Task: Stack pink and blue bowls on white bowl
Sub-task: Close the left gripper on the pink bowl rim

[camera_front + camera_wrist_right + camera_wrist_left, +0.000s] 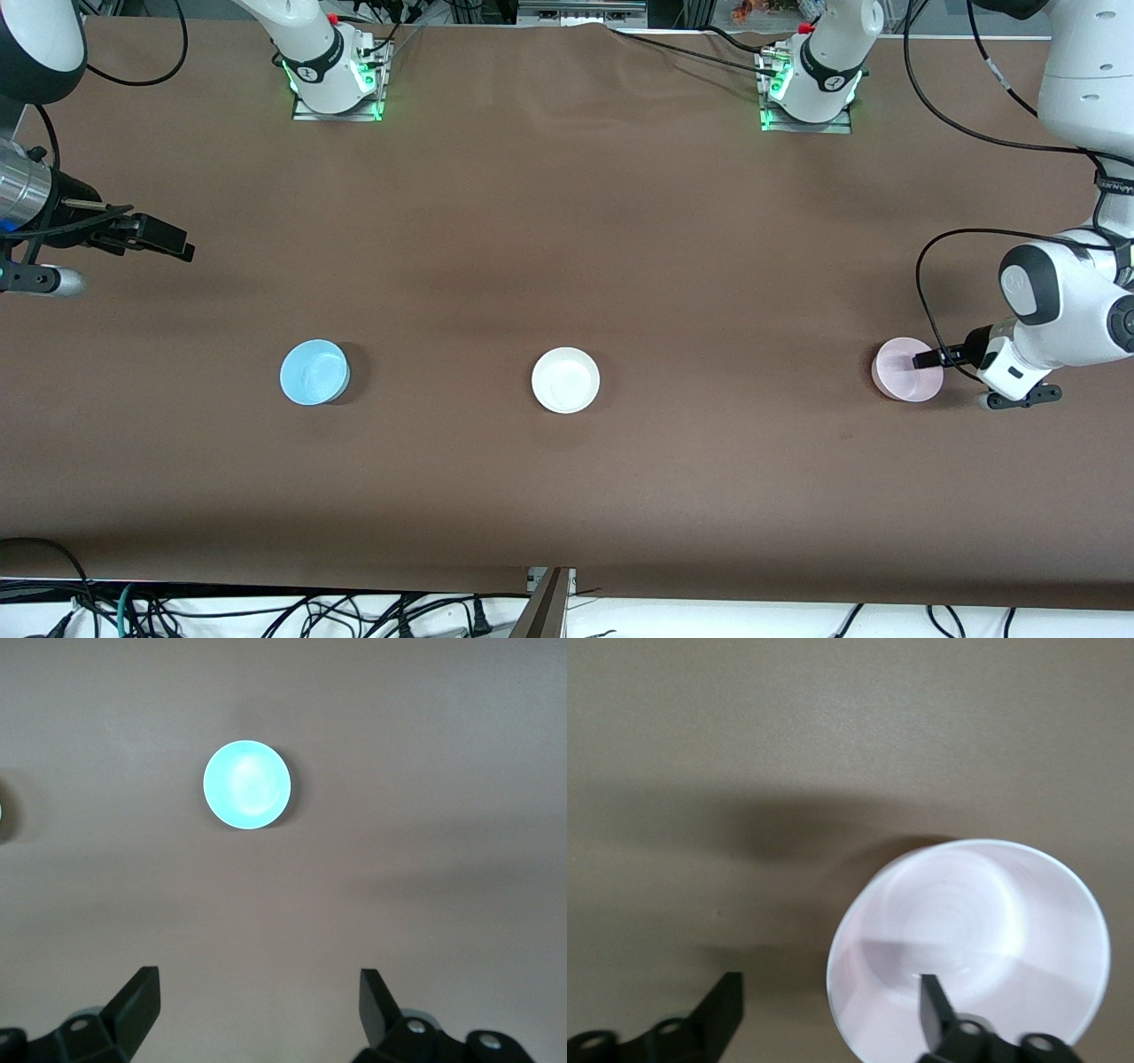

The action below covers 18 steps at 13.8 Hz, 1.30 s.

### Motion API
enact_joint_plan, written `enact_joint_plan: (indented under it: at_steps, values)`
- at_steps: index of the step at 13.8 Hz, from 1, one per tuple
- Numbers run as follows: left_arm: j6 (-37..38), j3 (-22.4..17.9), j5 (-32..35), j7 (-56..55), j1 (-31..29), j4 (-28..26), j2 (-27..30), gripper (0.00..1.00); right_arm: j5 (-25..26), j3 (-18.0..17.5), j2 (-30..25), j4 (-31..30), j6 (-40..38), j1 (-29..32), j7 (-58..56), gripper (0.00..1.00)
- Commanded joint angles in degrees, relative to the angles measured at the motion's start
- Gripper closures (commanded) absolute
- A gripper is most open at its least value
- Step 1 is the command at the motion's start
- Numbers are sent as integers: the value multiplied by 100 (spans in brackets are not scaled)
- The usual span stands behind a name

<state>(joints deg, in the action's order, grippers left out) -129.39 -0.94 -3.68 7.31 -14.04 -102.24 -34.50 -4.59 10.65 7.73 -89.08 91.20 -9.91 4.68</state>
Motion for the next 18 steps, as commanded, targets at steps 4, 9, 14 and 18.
enact_joint_plan:
  at_steps: [4,9,14,18]
  values:
    - [-95,-29,-133,192,60,-305,286,84,55,-10,-61,-13,-50,7,-28,0]
    - [-219,-29,-141,420,24,-305,216,84,55,-10,-61,-13,-50,7,-28,0]
    - [-254,-29,-342,429,24,-296,216,100,55,-19,-61,-13,-50,7,-28,0]
    - [429,259,-501,272,147,176,382,100,55,-10,-61,-13,-50,7,-28,0]
